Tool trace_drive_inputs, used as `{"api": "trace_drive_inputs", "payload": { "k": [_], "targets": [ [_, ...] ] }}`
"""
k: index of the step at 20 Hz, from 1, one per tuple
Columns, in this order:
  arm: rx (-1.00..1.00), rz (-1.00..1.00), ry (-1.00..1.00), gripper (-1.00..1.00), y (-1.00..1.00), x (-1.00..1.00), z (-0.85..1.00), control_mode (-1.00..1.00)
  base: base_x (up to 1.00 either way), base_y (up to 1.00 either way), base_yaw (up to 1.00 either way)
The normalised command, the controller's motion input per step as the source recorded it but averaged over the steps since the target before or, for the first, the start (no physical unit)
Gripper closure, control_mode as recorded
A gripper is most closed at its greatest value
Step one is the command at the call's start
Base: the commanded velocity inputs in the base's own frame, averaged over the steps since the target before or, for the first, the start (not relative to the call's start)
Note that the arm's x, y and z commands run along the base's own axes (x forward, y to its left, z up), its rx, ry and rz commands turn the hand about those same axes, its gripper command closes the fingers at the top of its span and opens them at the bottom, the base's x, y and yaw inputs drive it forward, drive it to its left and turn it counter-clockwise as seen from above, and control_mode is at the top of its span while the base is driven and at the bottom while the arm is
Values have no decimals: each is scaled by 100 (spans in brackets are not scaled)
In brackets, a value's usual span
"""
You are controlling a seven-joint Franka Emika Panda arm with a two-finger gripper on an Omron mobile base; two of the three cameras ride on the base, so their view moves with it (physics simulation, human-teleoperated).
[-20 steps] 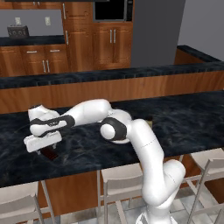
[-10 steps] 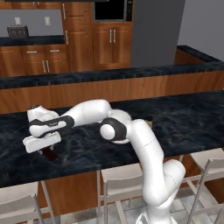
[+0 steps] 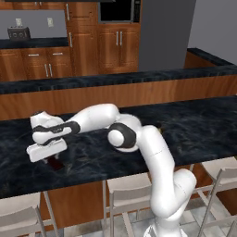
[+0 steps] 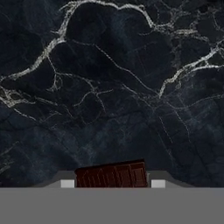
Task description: Take the cinnamon bottle from the cabinet and place it on the dining table, next to the plate with the cupcake. Then take the chocolate from the dining counter and place it on the cupcake plate.
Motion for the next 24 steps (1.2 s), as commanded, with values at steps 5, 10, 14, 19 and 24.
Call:
{"api": "trace_drive_inputs", "payload": {
  "k": [5,10,14,19,24],
  "targets": [
    [0,0,0,100,-26,-13,30,-100,0,0,0],
    [0,0,0,100,-28,-13,38,-100,0,0,0],
    [0,0,0,100,-39,-17,22,-100,0,0,0],
    [0,0,-9,100,-56,-15,2,-100,0,0,0],
    [0,0,-15,100,-56,-4,2,-100,0,0,0]
  ]
}}
